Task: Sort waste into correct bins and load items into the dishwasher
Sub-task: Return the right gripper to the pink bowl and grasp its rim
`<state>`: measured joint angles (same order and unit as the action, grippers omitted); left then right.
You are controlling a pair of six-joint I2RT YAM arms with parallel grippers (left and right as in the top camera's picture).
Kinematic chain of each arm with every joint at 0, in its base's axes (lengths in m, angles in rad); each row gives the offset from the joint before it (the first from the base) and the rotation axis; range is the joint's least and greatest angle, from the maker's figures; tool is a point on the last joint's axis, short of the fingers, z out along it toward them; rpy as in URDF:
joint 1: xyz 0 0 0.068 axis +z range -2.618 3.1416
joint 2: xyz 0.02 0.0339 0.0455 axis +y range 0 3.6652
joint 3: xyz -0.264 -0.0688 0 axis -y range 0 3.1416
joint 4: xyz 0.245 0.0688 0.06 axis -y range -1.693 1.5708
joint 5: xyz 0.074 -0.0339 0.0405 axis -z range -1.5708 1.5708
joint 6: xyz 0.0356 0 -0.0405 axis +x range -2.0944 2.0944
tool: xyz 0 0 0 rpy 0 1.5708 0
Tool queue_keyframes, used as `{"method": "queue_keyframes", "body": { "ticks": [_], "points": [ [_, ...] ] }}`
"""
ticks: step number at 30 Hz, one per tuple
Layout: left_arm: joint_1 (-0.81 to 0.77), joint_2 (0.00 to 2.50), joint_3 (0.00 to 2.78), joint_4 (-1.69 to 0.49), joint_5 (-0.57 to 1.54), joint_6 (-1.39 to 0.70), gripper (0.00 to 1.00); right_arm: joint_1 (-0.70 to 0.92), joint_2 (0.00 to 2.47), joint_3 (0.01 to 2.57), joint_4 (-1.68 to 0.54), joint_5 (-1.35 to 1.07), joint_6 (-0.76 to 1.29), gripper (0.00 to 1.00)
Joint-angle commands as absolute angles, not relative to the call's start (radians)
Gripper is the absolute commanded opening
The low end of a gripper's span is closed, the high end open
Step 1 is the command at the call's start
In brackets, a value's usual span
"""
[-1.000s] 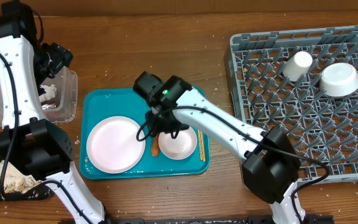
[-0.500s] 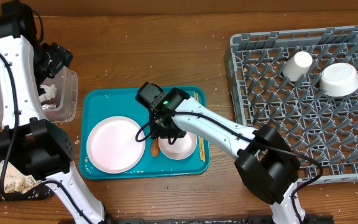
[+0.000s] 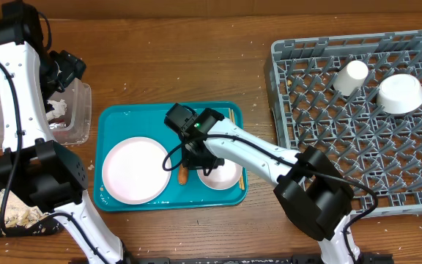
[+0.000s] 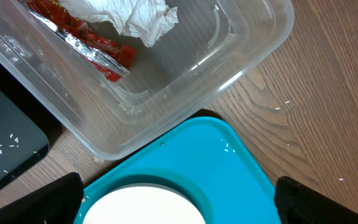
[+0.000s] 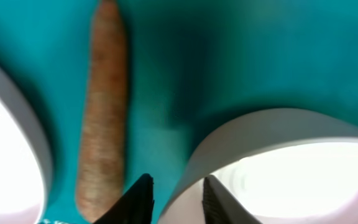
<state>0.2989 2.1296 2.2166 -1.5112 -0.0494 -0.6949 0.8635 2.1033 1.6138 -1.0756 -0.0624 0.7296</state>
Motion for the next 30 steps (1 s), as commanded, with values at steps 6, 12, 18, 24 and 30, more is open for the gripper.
{"method": "queue_keyframes", "body": {
  "ticks": [6, 12, 18, 24, 30],
  "points": [
    [0.301, 2.115, 2.214, -1.510, -0.062, -0.673, 1.00, 0.853, 2.089, 1.836, -1.203, -0.114, 0.654, 0.09],
    [0.301, 2.115, 2.214, -1.510, -0.062, -0.673, 1.00, 0.832, 2.089, 2.066, -1.333, -0.144, 0.594, 0.04],
    [0.301, 2.115, 2.214, -1.510, -0.062, -0.673, 1.00, 0.725, 2.087, 2.225, -1.479, -0.140, 0.554, 0.25],
    [0.301, 2.115, 2.214, -1.510, -0.062, -0.673, 1.00, 0.759, 2.091, 1.995, -1.389, -0.134, 0.522, 0.32],
    [0.301, 2.115, 2.214, -1.510, -0.062, -0.673, 1.00, 0.862, 2.091, 1.739, -1.247, -0.130, 0.523, 0.43]
  ]
}}
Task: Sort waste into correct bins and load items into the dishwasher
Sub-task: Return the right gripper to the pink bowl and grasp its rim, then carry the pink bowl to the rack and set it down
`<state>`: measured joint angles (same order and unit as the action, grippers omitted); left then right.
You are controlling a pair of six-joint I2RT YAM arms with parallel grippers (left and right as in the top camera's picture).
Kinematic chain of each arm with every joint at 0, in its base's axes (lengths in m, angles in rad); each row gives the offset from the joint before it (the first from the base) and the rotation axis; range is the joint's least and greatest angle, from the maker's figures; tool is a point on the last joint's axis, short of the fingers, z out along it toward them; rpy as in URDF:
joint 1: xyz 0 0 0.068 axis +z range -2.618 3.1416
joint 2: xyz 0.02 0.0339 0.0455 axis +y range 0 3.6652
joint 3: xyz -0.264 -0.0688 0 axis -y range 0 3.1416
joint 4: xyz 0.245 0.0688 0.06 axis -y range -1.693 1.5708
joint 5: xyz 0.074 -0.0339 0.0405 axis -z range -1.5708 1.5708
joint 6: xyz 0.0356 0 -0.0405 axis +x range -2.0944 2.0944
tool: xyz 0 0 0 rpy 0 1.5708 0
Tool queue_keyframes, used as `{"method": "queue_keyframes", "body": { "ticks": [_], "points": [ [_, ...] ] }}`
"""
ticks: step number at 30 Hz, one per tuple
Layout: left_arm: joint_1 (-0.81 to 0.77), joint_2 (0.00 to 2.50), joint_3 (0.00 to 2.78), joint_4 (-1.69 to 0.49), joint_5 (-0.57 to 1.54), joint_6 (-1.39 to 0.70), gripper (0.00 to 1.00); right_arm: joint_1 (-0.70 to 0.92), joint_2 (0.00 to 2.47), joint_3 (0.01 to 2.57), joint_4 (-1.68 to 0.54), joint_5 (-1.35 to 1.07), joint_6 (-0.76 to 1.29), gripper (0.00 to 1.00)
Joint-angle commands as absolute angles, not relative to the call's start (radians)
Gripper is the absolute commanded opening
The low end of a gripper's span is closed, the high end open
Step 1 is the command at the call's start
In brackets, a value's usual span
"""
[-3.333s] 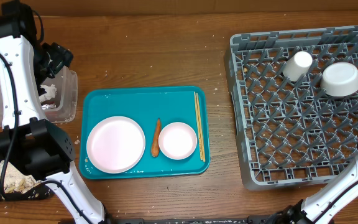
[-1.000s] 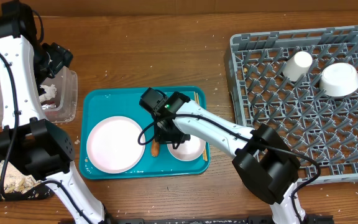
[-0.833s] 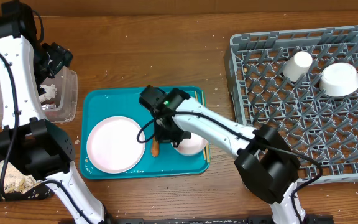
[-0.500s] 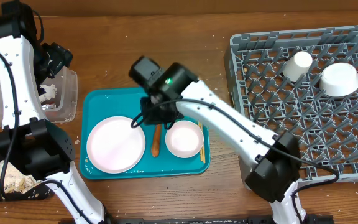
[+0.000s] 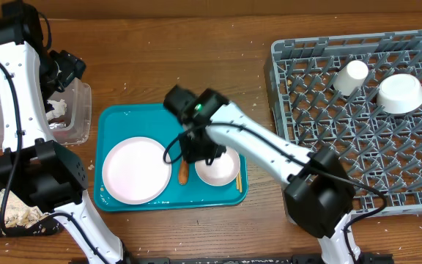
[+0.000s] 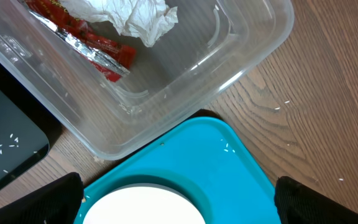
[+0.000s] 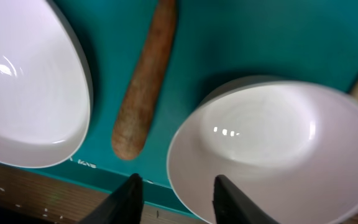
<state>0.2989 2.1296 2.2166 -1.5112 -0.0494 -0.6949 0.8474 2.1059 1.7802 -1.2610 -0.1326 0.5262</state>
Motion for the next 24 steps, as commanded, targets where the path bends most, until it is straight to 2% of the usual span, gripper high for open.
{"method": "queue_keyframes", "body": {
  "ticks": [1, 13, 14, 16, 18, 20, 24],
  "points": [
    [0.301, 2.115, 2.214, -1.510, -0.062, -0.673, 1.00, 0.865, 2.091, 1.728, -1.241, -0.124, 0.523, 0.43],
    [0.301, 2.115, 2.214, -1.510, -0.062, -0.673, 1.00, 0.892, 2.091, 1.596, -1.081, -0.151, 0.522, 0.44],
    [0.301, 2.115, 2.214, -1.510, -0.062, -0.673, 1.00, 0.897, 2.091, 1.596, -1.074, -0.149, 0.522, 0.42],
    [0.301, 2.115, 2.214, -1.510, -0.062, -0.673, 1.00, 0.910, 2.091, 1.595, -1.064, -0.136, 0.522, 0.20],
    [0.301, 2.115, 2.214, -1.510, -0.062, -0.673, 1.00, 0.916, 2.091, 1.598, -1.068, -0.136, 0.523, 0.08],
    [0.301, 2.115, 2.214, -1.510, -0.062, -0.673, 1.00, 0.915, 2.091, 1.612, -1.087, -0.137, 0.523, 0.04],
    [0.301, 2.115, 2.214, -1.510, -0.062, -0.673, 1.00, 0.901, 2.085, 1.692, -1.168, -0.137, 0.523, 0.04]
  ]
}}
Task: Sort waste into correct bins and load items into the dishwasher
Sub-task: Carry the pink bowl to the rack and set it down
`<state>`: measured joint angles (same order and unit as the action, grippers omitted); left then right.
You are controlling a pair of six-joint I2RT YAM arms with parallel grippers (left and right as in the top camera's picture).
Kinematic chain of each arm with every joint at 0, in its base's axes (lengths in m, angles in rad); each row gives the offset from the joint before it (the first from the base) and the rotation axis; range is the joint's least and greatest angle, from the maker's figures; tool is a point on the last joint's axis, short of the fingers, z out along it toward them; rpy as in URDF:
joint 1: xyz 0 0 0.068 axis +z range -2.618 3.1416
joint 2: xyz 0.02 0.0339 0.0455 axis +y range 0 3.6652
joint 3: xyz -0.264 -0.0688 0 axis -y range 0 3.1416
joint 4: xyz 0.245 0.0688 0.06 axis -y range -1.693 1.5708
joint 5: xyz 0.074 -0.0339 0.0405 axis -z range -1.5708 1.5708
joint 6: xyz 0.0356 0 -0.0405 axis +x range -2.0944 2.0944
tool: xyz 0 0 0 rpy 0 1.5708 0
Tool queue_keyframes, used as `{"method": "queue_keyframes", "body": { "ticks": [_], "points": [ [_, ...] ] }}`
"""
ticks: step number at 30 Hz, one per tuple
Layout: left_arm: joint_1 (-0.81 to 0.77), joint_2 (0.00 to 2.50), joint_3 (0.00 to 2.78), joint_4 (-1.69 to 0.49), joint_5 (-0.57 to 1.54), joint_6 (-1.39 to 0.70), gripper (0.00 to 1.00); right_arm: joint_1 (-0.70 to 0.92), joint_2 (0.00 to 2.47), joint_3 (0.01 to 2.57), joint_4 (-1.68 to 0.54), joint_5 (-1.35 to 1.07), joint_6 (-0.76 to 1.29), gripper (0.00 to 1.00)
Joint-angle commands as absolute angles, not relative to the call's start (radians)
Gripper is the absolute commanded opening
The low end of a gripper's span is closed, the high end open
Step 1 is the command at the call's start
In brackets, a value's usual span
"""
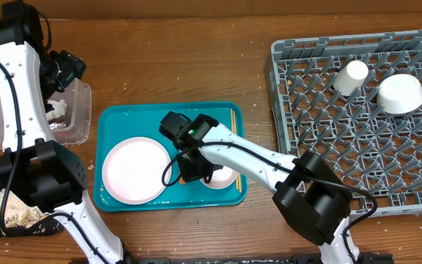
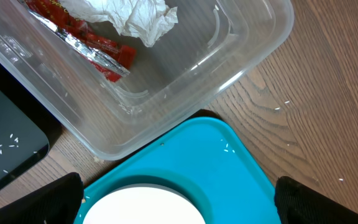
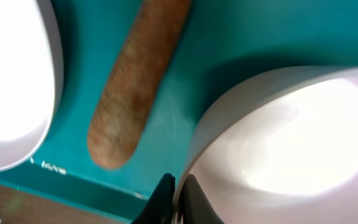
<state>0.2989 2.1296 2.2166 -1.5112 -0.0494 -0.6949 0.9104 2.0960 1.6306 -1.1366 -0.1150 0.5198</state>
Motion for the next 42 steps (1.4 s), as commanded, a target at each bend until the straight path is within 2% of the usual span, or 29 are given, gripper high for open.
{"method": "queue_keyframes", "body": {
  "ticks": [1, 6, 10, 14, 16, 20, 22, 26, 30, 34, 38, 42],
  "points": [
    [0.301, 2.115, 2.214, -1.510, -0.062, -0.673, 1.00, 0.891, 2.079, 1.745, -1.216, -0.137, 0.522, 0.04],
    [0.301, 2.115, 2.214, -1.510, -0.062, -0.673, 1.00, 0.833, 2.047, 2.011, -1.378, -0.202, 0.468, 0.04],
    [0.301, 2.115, 2.214, -1.510, -0.062, -0.673, 1.00, 0.701, 1.994, 2.264, -1.480, -0.263, 0.436, 0.04],
    [0.301, 2.115, 2.214, -1.510, -0.062, -0.673, 1.00, 0.439, 1.915, 2.365, -1.577, -0.266, 0.436, 0.04],
    [0.301, 2.115, 2.214, -1.510, -0.062, -0.673, 1.00, 0.249, 1.896, 2.365, -1.624, -0.336, 0.359, 0.04],
    [0.301, 2.115, 2.214, -1.510, -0.062, -0.673, 1.00, -0.067, 1.905, 2.337, -1.676, -0.661, 0.073, 0.04],
    [0.301, 2.115, 2.214, -1.510, -0.062, -0.673, 1.00, -0.255, 1.917, 2.274, -1.694, -0.913, -0.101, 0.04],
    [0.301, 2.115, 2.214, -1.510, -0.062, -0.673, 1.00, -0.434, 1.921, 2.110, -1.694, -1.122, -0.289, 0.04],
    [0.301, 2.115, 2.214, -1.510, -0.062, -0.673, 1.00, -0.508, 1.921, 1.881, -1.643, -1.210, -0.432, 0.04],
    [0.301, 2.115, 2.214, -1.510, -0.062, -0.673, 1.00, -0.517, 1.929, 1.676, -1.459, -1.274, -0.435, 0.04],
    [0.301, 2.115, 2.214, -1.510, -0.062, -0.673, 1.00, -0.518, 1.952, 1.622, -1.388, -1.289, -0.425, 0.04],
    [0.301, 2.115, 2.214, -1.510, -0.062, -0.673, 1.00, -0.547, 1.955, 1.622, -1.312, -1.258, -0.305, 0.04]
  ]
}}
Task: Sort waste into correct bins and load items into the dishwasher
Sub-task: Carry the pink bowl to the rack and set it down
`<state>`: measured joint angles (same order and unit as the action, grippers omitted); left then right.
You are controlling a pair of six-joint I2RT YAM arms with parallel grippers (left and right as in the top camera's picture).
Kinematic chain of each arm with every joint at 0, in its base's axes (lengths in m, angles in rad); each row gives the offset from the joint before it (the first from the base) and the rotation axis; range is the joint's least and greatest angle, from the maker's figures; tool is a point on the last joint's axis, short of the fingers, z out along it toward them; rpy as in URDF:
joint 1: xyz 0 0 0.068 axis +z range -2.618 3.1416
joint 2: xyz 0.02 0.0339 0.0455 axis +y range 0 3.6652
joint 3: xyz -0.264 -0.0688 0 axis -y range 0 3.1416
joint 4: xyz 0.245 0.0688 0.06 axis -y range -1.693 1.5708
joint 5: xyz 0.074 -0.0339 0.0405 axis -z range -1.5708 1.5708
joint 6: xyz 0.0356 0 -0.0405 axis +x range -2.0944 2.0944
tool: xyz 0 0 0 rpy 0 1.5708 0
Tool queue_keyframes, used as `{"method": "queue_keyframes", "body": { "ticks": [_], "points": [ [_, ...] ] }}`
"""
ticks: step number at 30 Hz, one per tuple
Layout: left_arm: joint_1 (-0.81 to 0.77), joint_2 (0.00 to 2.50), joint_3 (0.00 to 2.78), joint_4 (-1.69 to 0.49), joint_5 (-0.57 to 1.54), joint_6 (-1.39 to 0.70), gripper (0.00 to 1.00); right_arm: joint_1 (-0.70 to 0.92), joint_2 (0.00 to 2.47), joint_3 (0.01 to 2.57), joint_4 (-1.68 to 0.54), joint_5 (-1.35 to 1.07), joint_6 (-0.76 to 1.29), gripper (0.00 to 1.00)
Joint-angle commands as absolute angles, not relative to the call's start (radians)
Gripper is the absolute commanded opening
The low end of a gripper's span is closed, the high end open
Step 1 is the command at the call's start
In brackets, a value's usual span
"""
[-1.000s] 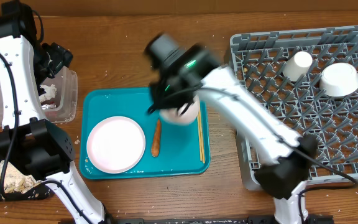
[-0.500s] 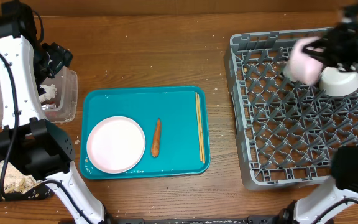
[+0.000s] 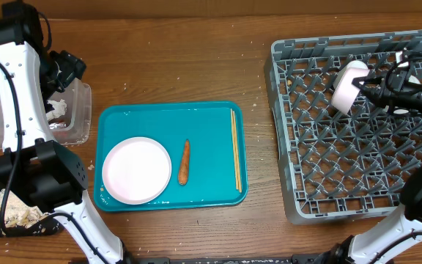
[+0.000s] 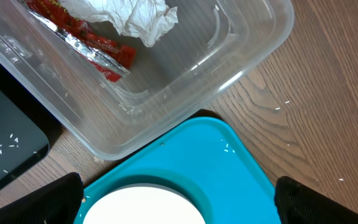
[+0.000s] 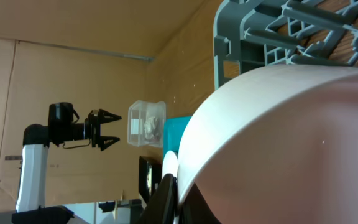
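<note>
My right gripper (image 3: 376,86) is over the grey dish rack (image 3: 343,169), shut on the rim of a white bowl (image 3: 345,89) that it holds on edge. In the right wrist view the bowl (image 5: 278,143) fills most of the frame, its rim pinched between the jaws at the bottom. On the teal tray (image 3: 211,121) lie a white plate (image 3: 135,170), an orange-brown stick of food (image 3: 184,162) and wooden chopsticks (image 3: 235,150). My left gripper (image 4: 179,202) hangs open above the tray's corner and the clear bin (image 4: 185,74).
The clear bin (image 3: 75,110) holds crumpled paper (image 4: 138,15) and a red wrapper (image 4: 86,40). A black tray with scattered scraps (image 3: 6,209) lies at the front left. A bit of another white dish (image 3: 403,111) shows under the right arm in the rack.
My right gripper was down on the tray with the bowl's rim between its jaws. Now it holds the bowl on edge over the rack's back right. The left arm has not moved.
My right gripper stood at the bowl on the tray beside the food stick, then higher above bowl and plate, then down with its jaws astride the bowl's rim. The bowl has now left the tray and hangs over the rack. My left gripper stayed open by the bin throughout.
</note>
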<state>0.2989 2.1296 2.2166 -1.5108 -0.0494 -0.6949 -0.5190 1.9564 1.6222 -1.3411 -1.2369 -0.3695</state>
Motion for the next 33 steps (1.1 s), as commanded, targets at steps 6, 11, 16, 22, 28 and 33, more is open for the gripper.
{"method": "queue_keyframes", "body": {
  "ticks": [6, 11, 16, 22, 28, 33],
  "points": [
    [0.301, 2.115, 2.214, -1.510, -0.062, -0.673, 1.00, -0.594, 1.957, 1.622, -1.285, -1.222, -0.288, 0.04],
    [0.301, 2.115, 2.214, -1.510, -0.062, -0.673, 1.00, -0.594, 1.957, 1.622, -1.246, -1.237, -0.318, 0.04],
    [0.301, 2.115, 2.214, -1.510, -0.062, -0.673, 1.00, -0.594, 1.967, 1.622, -1.238, -1.258, -0.317, 0.04],
    [0.301, 2.115, 2.214, -1.510, -0.062, -0.673, 1.00, -0.561, 2.028, 1.622, -1.253, -1.258, -0.317, 0.04],
    [0.301, 2.115, 2.214, -1.510, -0.062, -0.673, 1.00, -0.568, 2.038, 1.623, -1.273, -1.214, -0.257, 0.04],
    [0.301, 2.115, 2.214, -1.510, -0.062, -0.673, 1.00, -0.606, 2.025, 1.647, -1.354, -1.063, -0.227, 0.04]
  ]
}}
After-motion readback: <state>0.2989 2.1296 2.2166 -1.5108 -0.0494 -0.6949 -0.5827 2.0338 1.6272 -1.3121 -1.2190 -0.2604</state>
